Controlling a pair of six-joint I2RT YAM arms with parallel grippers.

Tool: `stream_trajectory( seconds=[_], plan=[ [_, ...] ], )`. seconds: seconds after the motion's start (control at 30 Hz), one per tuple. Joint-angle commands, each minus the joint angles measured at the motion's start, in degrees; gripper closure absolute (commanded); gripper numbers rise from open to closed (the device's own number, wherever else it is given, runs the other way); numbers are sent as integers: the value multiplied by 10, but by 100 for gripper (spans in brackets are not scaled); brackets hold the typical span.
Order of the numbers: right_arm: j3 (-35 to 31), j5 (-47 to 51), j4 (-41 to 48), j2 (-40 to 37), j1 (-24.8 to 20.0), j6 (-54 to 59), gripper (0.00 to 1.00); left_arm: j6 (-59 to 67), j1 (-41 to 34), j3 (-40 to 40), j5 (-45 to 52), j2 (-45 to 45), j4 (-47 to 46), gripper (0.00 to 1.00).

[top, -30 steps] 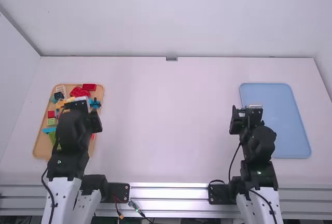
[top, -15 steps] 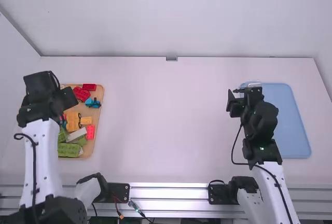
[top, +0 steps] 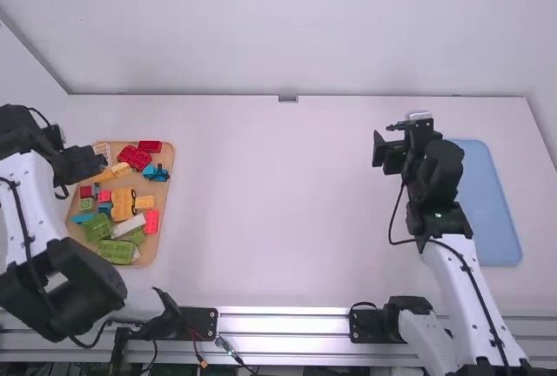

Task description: Assemble lego blocks to make yellow taxi

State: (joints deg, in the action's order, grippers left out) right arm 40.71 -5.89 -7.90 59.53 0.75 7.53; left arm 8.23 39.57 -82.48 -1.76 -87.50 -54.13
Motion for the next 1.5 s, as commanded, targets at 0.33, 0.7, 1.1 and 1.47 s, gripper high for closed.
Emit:
stream_trajectory(
  seconds=[0.33,0.7,1.1,1.47],
  plan=[
    [43,-18,-9,32,4,-17,1,132,21,-53,9,-212,-24,1],
    [43,-18,-8,32,23,-3,1,118,21,-53,98,-225,-22,4],
    [43,-7,-9,32,49,35,1,104,-31,-11,48,-225,-9,1],
    [43,-1,-15,32,49,35,1,61,-72,42,-8,-225,45,12]
  ],
)
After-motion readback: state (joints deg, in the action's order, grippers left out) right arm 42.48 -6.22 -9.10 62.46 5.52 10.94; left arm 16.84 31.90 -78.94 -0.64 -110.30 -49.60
